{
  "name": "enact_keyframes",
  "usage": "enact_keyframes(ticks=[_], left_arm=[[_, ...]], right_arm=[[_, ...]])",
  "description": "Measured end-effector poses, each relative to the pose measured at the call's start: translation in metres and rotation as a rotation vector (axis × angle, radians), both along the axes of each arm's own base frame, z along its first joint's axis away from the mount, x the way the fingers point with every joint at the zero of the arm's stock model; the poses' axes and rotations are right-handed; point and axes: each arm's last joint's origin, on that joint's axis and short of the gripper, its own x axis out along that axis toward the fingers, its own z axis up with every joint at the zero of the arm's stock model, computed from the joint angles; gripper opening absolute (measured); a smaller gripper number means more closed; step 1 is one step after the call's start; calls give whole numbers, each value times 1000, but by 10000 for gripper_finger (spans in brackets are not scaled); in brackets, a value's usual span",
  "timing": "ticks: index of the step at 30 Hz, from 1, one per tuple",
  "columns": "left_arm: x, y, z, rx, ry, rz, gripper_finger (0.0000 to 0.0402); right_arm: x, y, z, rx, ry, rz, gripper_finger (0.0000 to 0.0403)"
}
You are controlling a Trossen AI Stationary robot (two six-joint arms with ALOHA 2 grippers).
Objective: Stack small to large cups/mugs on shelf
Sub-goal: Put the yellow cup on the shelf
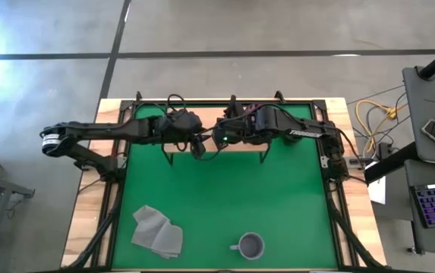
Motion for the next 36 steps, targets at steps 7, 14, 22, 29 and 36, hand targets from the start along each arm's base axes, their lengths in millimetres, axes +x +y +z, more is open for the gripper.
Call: enact_keyframes(ticks=[7,14,22,29,36], left_arm=[[9,6,-9,-3,17,-25,105],[14,7,-15,-12,31,-35,105],[13,9,-14,-11,26,-30,105],[13,13,-14,-9,21,-14,105],[14,16,-11,-18,-18,-21,105]], right_arm=[[0,-9,1,32,-2,9,21],[1,-15,1,24,4,15,58],[0,-19,2,-31,19,14,96],[-7,-19,11,-58,4,15,112],[-25,-20,35,-129,-71,5,111]])
